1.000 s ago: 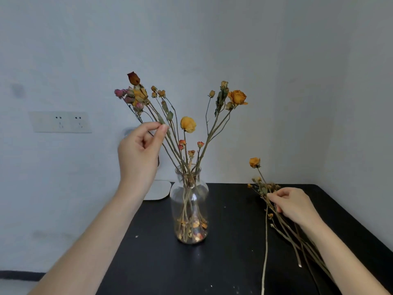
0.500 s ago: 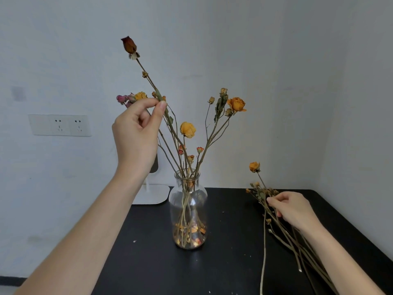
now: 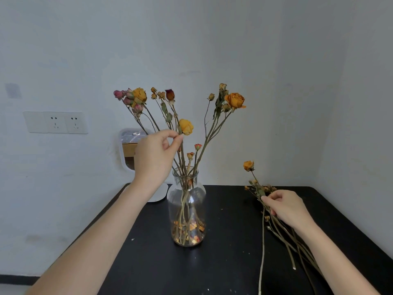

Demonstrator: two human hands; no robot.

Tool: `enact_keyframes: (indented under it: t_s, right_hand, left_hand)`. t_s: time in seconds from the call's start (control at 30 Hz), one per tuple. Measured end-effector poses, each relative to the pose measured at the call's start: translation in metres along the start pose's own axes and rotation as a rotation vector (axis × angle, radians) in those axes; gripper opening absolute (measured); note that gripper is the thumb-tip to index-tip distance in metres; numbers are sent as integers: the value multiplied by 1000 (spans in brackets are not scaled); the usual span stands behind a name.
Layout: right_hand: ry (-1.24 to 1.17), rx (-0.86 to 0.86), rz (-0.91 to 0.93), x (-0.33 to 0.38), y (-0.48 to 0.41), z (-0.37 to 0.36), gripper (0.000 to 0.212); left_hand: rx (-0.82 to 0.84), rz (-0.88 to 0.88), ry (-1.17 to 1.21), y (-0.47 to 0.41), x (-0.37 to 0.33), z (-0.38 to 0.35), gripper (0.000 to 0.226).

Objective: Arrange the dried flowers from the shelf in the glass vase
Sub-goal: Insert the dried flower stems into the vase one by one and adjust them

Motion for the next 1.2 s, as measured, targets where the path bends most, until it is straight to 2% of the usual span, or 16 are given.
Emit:
enact_keyframes:
  t_s: [0.13,0.2,0.37,0.57,0.7,0.8,0.87,0.97,1.07,1.2]
  right_hand:
    - [-3,5,-3,0,0,-2,14]
    - [2,10,0,0,1,-3,14]
    - [0,10,4,0,0,-5,13]
    - [4,19,1,-2,0,-6,12]
    - [-21,6,22,2,0,-9,13]
    - [-80,-6,42,9,-4,-10,15]
    - [-193,8,45,18,-8,-11,17]
    - [-330,23,85,41,-15,-11,18]
    - [-429,-4,146,68,-26,-13,16]
    - [-507,-68,247,101,-40,-18,13]
  left_hand:
    - [188,26,-106,11,8,-13,20]
    - [222,60,-107,16,11,-17,23]
    - [111,86,-37,21,11,-22,28]
    - [200,154,-13,34,22,-33,25]
    - [180,155,24,50,30,-33,27]
    - [92,114,-29,73,37,-30,16]
    - [68,153,-107,86,44,-32,29]
    - [187,297,-136,88,52,-47,53]
    - [354,360,-50,79,55,-68,71]
    - [426,426,194,73,59,-79,51]
Point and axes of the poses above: each hand's wrist, its own y-axis away from the middle knuckle, its own z-axis out of the back of the hand, x = y × z, the point moved 1 cm from there along -y, towards the middle knuckle, and after that the axes turned 5 degrees about -y, right-handed, at the moved point
